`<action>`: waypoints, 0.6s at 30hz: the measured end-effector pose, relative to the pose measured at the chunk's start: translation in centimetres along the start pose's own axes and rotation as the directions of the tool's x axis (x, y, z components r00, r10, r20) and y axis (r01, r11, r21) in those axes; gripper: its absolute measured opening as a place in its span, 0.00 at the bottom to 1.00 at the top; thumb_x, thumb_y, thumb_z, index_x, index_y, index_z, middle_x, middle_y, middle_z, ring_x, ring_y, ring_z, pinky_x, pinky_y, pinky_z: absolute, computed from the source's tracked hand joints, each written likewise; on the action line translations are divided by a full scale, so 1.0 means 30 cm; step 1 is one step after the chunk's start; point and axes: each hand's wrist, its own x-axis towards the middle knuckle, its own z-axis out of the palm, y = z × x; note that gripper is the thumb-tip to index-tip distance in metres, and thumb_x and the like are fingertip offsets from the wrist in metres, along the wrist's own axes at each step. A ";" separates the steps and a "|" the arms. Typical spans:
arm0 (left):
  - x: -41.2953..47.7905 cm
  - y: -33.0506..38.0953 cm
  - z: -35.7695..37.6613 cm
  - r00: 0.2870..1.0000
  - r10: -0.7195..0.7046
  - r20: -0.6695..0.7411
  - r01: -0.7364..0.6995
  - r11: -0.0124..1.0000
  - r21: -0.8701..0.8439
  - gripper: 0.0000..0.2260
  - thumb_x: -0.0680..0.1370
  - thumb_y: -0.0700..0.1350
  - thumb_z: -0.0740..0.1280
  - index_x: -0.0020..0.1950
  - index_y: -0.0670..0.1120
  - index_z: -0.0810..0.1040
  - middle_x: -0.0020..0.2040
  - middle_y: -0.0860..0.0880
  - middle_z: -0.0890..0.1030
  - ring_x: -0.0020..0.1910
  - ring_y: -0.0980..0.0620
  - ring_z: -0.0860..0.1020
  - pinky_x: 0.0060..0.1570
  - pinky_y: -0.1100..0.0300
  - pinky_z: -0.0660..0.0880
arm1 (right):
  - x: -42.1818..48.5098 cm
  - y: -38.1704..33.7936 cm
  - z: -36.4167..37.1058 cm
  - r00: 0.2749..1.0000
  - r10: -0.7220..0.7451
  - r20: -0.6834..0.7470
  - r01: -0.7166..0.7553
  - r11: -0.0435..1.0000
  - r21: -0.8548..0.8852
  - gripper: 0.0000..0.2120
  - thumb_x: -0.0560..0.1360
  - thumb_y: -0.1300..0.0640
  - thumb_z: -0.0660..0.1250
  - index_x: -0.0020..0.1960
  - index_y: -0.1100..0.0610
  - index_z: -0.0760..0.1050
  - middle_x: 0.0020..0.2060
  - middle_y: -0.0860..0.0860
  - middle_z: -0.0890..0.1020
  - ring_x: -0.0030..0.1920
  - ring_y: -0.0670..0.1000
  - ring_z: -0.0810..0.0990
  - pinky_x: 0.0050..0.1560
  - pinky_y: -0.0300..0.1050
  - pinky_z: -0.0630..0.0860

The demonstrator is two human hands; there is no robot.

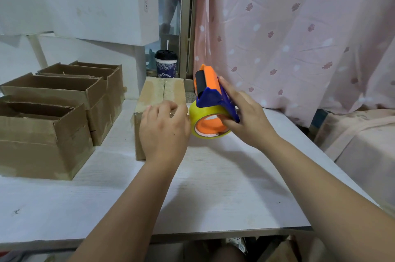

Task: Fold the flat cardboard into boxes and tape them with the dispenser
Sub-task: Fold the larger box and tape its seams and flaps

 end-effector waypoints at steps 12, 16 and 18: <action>-0.001 -0.006 -0.016 0.998 0.040 0.046 -0.044 0.995 0.088 0.05 0.68 0.40 0.71 0.42 0.43 0.78 0.39 0.44 0.78 0.38 0.41 0.75 0.44 0.51 0.71 | -0.033 0.031 -0.010 0.978 0.035 0.207 -0.004 0.989 -0.145 0.49 0.66 0.64 0.64 0.68 0.24 0.43 0.50 0.46 0.69 0.45 0.48 0.69 0.44 0.44 0.73; 0.006 -0.024 -0.014 0.998 0.049 0.037 -0.052 0.996 0.078 0.05 0.67 0.40 0.71 0.40 0.44 0.77 0.36 0.45 0.76 0.35 0.42 0.74 0.42 0.52 0.70 | -0.065 0.056 -0.010 0.987 0.144 0.071 -0.145 0.989 0.003 0.46 0.64 0.59 0.62 0.68 0.23 0.46 0.50 0.46 0.74 0.44 0.43 0.69 0.44 0.27 0.66; 0.008 -0.030 -0.016 0.997 0.062 0.043 -0.065 0.993 0.093 0.05 0.67 0.41 0.71 0.40 0.44 0.77 0.35 0.45 0.75 0.34 0.43 0.73 0.41 0.53 0.70 | -0.071 0.063 -0.019 0.981 0.193 0.012 -0.193 0.979 0.063 0.45 0.64 0.57 0.62 0.69 0.23 0.47 0.51 0.45 0.75 0.44 0.41 0.69 0.44 0.22 0.65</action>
